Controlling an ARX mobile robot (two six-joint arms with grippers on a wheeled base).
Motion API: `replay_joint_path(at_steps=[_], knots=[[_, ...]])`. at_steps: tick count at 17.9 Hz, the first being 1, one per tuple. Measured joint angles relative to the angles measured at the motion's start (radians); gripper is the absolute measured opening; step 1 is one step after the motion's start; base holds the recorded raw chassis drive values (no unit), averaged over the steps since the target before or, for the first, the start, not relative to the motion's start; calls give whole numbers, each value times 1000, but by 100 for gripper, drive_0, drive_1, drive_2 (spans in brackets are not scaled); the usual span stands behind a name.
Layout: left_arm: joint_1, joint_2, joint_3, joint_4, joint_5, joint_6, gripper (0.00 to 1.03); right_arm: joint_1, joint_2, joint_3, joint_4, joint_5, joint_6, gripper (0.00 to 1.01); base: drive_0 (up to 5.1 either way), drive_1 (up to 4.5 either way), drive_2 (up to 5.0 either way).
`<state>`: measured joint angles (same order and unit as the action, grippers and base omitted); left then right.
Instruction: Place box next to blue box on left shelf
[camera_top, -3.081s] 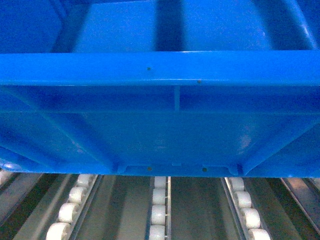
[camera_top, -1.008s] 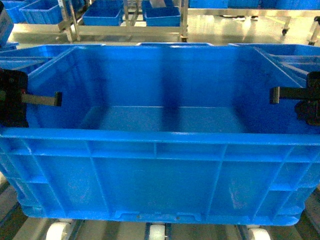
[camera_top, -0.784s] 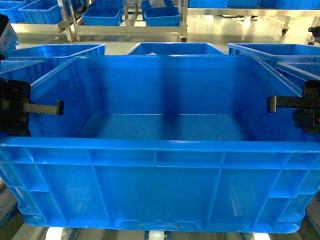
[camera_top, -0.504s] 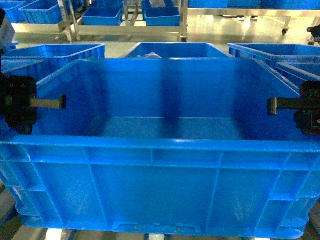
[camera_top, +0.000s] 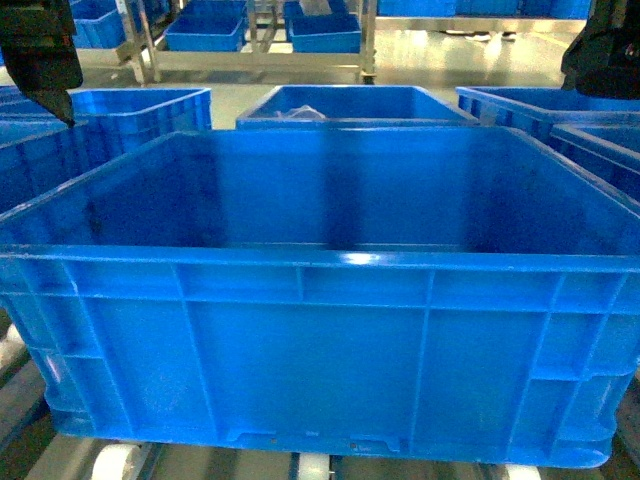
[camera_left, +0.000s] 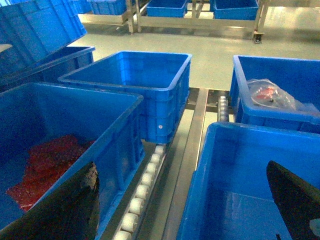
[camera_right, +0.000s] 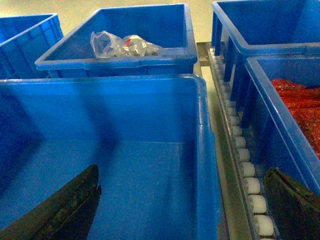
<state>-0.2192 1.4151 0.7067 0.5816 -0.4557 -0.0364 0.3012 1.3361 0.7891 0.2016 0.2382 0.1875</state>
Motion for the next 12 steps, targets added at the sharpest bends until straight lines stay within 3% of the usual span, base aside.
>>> replay_joint_path(at_steps=[1,2,3,5,10,11,12], knots=[[0,3,0,-1,0,0,98,0,7,-20,77,13,-14,96,0,0,0],[23,3,-39,124,98,13,91,-9,0,-108,302,32,-64,86,0,0,0],[45,-32,-108,205,211,18,80,-29,-39,-216,441,18,-115,75,0,0,0],[76,-111,-237,256,302,19,60,-84,-116,-350,572,-8,-156,56,0,0,0],[126,-283,-440,275,360,19,7,-159,-284,-540,586,-92,-178,6,0,0,0],[133,-307,-460,272,365,17,1,-172,-315,-565,582,-102,-182,1,0,0,0],[142,-351,-495,261,375,22,2,-187,-363,-595,573,-116,-181,2,0,0,0]])
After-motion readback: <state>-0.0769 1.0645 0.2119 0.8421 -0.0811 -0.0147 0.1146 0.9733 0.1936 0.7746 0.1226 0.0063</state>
